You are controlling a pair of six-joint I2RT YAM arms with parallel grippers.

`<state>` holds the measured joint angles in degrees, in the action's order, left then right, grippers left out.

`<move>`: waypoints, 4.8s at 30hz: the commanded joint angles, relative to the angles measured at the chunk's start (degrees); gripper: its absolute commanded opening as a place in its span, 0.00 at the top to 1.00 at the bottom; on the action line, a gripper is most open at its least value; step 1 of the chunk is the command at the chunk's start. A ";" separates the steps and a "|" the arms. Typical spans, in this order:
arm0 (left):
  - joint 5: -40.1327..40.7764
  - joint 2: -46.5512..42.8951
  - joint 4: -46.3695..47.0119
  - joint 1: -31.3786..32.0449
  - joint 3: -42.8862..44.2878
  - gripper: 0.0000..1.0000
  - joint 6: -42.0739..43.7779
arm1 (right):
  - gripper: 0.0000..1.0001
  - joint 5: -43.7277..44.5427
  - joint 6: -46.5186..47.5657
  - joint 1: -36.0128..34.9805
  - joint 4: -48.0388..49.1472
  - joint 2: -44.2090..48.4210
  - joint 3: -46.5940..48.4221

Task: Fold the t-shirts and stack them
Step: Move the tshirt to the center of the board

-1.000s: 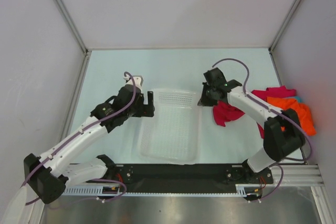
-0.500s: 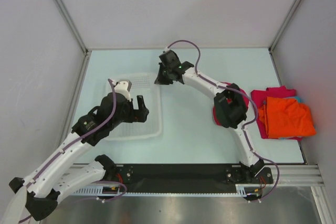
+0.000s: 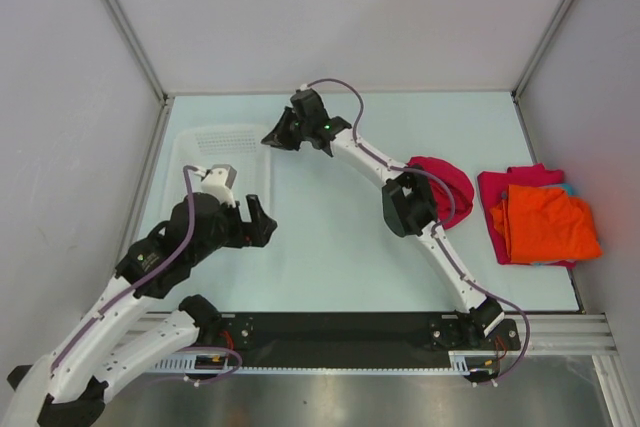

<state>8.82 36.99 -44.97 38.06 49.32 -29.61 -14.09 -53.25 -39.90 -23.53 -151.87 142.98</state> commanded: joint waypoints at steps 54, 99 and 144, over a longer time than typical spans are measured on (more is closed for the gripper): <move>-2.40 0.10 -0.21 -0.36 -0.45 0.08 -3.18 | 0.54 -17.47 -5.55 -15.74 9.64 -1.33 -8.50; -3.19 2.56 2.43 -0.36 -1.33 0.08 -1.95 | 0.51 -21.51 -7.48 -6.95 12.80 1.67 -0.33; -3.02 4.58 2.87 -0.36 -1.86 0.08 -0.10 | 0.69 -29.85 -15.04 -10.46 22.64 -9.93 1.95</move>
<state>5.98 41.28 -43.79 38.00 47.57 -30.94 -38.68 -66.37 -48.82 -6.83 -162.52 140.66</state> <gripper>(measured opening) 0.918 0.344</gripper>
